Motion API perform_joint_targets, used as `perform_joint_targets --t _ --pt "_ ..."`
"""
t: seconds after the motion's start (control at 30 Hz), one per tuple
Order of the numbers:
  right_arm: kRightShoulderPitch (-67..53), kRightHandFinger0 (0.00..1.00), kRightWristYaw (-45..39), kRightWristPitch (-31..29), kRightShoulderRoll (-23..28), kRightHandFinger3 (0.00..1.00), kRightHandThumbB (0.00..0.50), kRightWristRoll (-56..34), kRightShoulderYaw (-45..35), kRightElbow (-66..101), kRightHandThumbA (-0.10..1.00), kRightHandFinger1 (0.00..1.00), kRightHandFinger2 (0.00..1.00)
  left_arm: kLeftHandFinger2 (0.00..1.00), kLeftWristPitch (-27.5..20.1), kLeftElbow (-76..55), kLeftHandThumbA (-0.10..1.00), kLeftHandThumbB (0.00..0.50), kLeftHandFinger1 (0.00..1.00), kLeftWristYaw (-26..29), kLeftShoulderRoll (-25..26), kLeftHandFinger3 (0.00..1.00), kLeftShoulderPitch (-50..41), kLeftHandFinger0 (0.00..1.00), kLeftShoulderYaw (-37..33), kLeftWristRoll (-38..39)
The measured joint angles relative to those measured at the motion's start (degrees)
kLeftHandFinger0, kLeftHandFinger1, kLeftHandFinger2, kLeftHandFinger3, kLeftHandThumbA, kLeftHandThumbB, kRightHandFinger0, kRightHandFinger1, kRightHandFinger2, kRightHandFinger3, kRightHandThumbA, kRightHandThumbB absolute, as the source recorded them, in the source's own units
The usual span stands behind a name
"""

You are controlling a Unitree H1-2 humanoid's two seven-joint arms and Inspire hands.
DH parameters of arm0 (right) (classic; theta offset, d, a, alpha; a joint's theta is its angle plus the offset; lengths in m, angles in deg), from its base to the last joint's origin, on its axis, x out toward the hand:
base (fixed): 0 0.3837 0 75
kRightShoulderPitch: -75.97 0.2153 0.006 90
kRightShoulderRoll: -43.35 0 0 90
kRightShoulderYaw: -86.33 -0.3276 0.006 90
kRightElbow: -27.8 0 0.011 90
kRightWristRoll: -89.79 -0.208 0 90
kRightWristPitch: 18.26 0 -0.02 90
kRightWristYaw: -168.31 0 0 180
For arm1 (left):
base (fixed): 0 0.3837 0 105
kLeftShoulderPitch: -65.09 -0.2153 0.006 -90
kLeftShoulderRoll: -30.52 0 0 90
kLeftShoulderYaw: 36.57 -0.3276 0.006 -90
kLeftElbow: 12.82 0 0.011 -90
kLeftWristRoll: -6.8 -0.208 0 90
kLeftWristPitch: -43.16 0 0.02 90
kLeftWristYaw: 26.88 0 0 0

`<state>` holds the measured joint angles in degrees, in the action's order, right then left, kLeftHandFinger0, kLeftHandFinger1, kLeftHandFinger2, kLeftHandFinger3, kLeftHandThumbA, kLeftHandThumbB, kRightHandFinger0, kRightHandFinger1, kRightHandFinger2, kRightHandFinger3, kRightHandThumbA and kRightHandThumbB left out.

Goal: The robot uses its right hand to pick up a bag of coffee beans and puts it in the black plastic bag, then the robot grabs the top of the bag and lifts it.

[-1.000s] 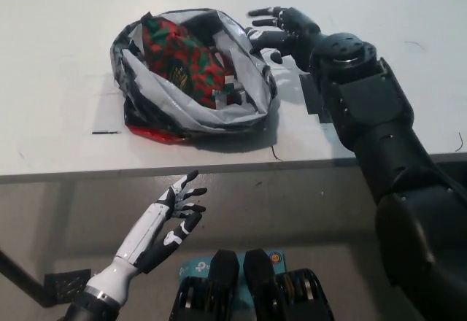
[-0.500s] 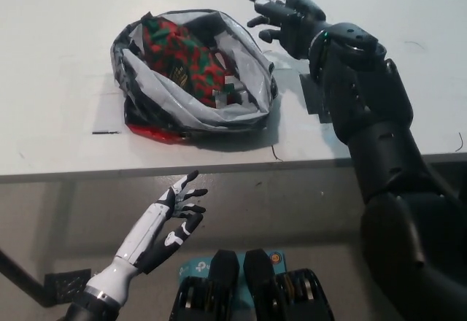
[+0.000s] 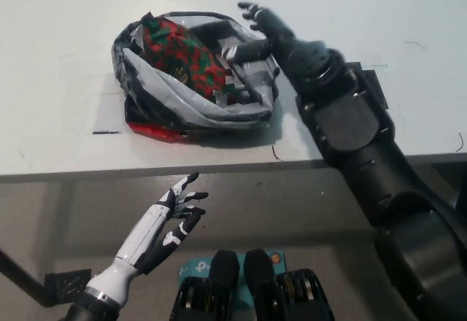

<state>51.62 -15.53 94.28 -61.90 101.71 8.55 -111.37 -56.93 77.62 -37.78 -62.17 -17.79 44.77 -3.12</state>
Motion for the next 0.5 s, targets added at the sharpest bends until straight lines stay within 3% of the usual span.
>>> perform_joint_targets --t 0.33,0.5 --pt "-0.1 1.00 0.7 0.1 2.1 1.00 0.500 11.1 18.1 1.3 0.88 1.00 1.00 0.79 0.0 0.0 0.94 0.140 0.69 0.0 0.0 1.00 0.0 0.70 0.0 -0.4" --pt "0.3 1.00 2.2 0.0 3.1 1.00 0.500 16.2 22.8 2.4 0.96 1.00 1.00 0.77 0.0 0.0 0.93 0.141 0.68 0.0 0.0 1.00 0.1 0.71 0.0 -0.6"
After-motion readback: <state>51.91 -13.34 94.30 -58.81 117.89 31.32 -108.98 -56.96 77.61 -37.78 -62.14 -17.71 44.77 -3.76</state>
